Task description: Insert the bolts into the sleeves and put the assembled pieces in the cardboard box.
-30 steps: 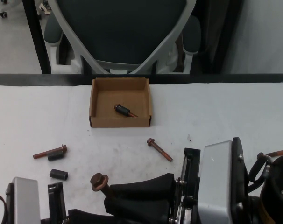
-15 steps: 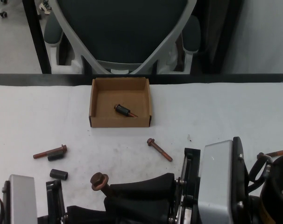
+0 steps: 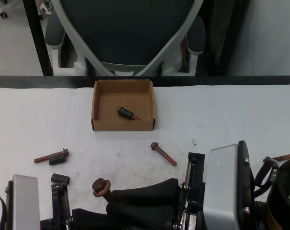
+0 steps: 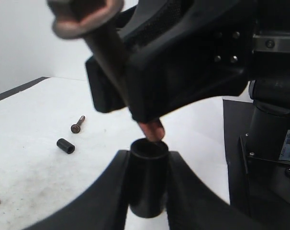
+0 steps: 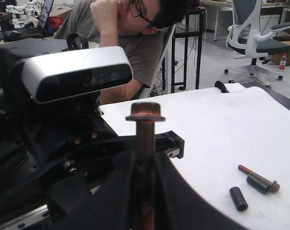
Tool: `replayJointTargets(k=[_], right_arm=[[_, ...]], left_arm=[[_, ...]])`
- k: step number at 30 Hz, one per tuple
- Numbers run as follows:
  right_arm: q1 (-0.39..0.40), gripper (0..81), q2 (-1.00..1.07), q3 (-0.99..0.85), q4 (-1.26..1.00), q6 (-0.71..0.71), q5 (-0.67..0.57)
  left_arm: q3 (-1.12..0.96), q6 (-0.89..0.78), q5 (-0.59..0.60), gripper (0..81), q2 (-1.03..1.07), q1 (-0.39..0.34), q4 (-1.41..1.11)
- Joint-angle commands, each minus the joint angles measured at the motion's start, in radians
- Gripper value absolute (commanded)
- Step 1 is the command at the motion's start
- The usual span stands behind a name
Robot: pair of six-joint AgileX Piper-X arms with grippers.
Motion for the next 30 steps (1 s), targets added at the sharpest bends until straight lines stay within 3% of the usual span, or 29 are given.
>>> replayJointTargets(k=[1, 30], right_arm=[[-0.002, 0.2, 0.0, -0.014, -0.014, 0.006, -0.002], [-0.002, 0.2, 0.0, -0.014, 0.017, 0.001, -0.002]], left_arm=[[-0.016, -0.011, 0.012, 0.8, 0.029, -0.003, -0.039], [-0.011, -0.118, 0.014, 0.8, 0.062, -0.001, -0.164]])
